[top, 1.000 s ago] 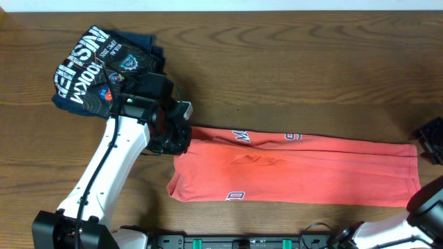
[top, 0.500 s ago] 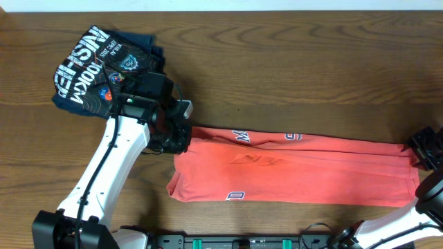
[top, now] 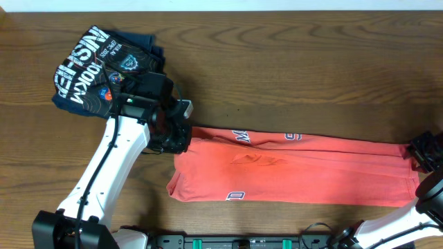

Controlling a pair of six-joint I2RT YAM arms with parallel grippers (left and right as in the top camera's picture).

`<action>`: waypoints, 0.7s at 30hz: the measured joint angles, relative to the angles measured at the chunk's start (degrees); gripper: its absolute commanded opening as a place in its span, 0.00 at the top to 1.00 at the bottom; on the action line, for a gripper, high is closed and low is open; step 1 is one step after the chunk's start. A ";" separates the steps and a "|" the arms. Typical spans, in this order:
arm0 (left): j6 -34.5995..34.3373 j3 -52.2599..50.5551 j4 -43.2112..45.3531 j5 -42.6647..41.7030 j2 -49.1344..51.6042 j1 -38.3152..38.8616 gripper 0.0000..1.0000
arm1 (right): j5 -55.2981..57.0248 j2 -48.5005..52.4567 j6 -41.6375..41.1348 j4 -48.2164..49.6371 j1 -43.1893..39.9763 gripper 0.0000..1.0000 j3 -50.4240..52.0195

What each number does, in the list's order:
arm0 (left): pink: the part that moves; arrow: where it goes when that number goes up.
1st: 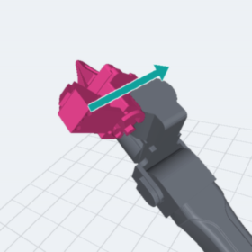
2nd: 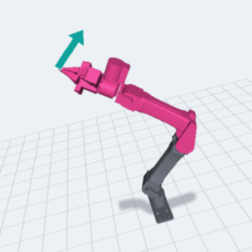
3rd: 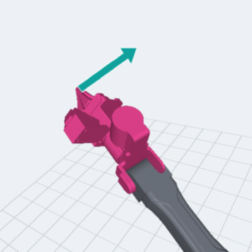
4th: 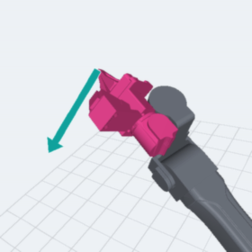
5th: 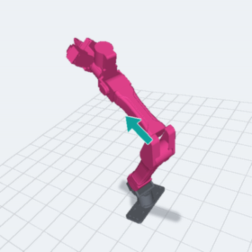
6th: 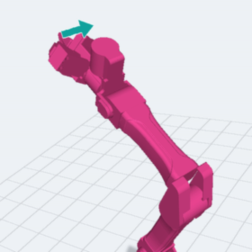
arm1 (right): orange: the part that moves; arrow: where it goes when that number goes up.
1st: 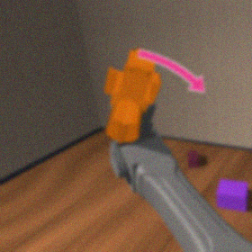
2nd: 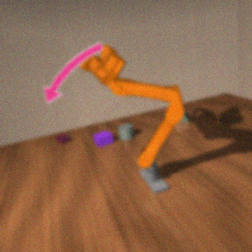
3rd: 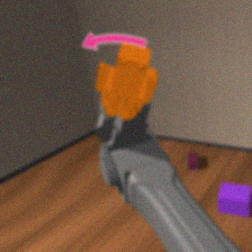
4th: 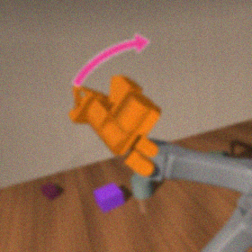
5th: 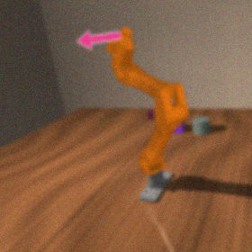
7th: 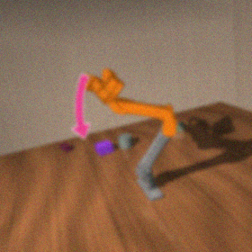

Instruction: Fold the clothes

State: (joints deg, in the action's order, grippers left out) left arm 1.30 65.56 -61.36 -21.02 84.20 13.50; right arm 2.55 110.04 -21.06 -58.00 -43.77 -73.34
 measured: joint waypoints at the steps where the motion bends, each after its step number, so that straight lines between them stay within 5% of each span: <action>1: 0.00 0.00 0.04 0.02 0.00 0.00 0.92 | 0.13 0.00 0.00 0.33 0.00 0.90 0.42; 2: 0.00 0.00 0.07 0.00 0.00 0.00 0.92 | 0.28 0.00 0.07 0.44 -0.04 0.99 0.76; 21: 0.02 0.00 -1.86 0.00 0.00 0.00 0.92 | 1.44 -0.22 -0.46 -7.39 -6.03 0.99 -3.98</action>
State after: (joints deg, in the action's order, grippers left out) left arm 1.32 65.56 -63.22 -21.02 84.20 13.50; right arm 3.99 109.82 -21.52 -65.39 -49.80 -77.32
